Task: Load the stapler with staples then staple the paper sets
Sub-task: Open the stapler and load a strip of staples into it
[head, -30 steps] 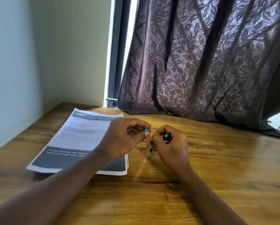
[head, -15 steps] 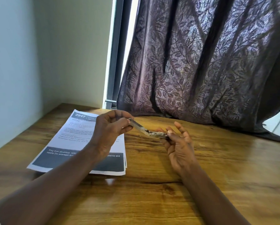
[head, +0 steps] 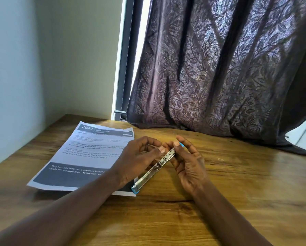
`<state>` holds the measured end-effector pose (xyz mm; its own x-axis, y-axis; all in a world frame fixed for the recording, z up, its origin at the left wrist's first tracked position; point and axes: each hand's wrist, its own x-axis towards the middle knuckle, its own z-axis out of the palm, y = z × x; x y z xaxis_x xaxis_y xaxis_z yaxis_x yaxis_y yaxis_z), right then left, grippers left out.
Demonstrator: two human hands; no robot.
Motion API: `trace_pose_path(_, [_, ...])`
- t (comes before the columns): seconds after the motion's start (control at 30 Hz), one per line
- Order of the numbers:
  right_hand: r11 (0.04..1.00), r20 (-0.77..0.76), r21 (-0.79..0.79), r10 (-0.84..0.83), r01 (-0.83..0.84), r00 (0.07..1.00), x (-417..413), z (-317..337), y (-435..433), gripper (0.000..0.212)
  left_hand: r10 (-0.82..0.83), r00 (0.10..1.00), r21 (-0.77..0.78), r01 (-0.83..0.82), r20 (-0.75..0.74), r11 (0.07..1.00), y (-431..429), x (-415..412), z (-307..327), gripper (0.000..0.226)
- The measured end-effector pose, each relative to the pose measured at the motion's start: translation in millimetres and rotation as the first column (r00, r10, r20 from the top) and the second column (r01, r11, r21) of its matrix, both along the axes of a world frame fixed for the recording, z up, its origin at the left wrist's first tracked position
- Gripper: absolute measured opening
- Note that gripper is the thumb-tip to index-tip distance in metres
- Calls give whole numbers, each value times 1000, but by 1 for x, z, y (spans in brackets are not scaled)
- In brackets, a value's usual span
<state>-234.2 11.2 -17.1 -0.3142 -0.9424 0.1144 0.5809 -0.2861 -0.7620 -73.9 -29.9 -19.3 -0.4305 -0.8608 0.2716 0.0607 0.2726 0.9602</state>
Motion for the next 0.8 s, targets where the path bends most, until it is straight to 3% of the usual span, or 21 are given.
trace_pose_path(0.13, [1000, -171, -2, -12, 12, 985, 6, -2, 1, 38, -30, 998, 56, 27, 55, 998, 1, -1, -1, 23])
trace_pose_path(0.37, [998, -445, -64, -25, -4, 895, 5, -4, 3, 33, -55, 998, 145, 53, 12, 988, 8, -4, -2, 27])
trace_pose_path(0.67, [984, -571, -174, -63, -46, 819, 7, -4, 2, 37, -83, 996, 227, 90, -40, 970, 9, -1, 2, 19])
trace_pose_path(0.8, [978, -592, -205, -101, -28, 799, 7, -6, 1, 28, -74, 997, 242, 78, -24, 967, 8, -1, 2, 17])
